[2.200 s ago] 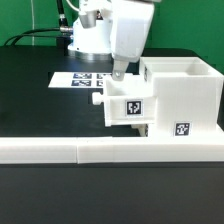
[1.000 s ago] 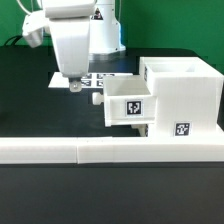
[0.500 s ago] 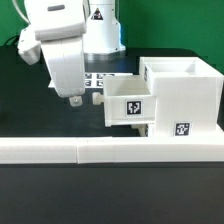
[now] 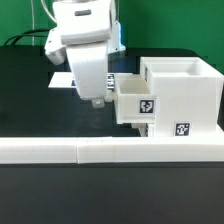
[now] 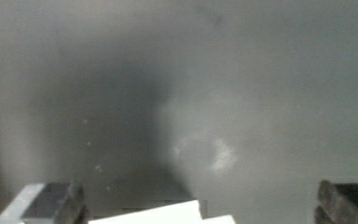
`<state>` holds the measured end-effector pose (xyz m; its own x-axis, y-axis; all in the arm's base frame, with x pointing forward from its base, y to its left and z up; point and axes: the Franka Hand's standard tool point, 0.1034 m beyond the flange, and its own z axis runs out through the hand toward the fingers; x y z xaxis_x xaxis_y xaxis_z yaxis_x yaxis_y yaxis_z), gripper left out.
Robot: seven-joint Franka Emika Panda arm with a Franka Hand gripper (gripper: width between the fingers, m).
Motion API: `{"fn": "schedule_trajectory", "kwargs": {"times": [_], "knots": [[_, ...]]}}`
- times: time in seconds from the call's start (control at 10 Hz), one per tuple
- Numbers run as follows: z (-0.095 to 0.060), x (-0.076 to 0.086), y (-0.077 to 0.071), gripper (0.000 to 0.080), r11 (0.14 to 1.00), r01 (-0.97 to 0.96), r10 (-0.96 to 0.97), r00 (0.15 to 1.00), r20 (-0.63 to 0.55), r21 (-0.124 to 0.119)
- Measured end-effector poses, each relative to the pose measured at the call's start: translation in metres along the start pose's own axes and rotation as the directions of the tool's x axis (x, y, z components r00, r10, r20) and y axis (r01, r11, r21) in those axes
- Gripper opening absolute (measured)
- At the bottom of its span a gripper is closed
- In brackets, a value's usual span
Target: Assemble drawer
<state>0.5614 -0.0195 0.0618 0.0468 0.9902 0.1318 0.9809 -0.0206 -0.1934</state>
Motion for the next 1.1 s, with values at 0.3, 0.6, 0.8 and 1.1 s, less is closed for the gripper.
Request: {"fn": "schedule_trajectory", "kwargs": {"times": [0.3, 0.6, 0.8, 1.1], "knots": [[0.001, -0.001, -0.001, 0.0649, 1.000, -0.003, 0.003, 1.000, -0.001, 0.002], [0.005, 0.015, 0.000, 0.0649, 1.000, 0.002, -0.002, 1.000, -0.006, 0.002], [0.005, 0.033, 0.001, 0.0649, 1.000, 0.005, -0.005, 1.000, -0.009, 0.002], [0.004, 0.039, 0.002, 0.0649, 1.000, -0.007, 0.007, 1.000, -0.011, 0.002]]}}
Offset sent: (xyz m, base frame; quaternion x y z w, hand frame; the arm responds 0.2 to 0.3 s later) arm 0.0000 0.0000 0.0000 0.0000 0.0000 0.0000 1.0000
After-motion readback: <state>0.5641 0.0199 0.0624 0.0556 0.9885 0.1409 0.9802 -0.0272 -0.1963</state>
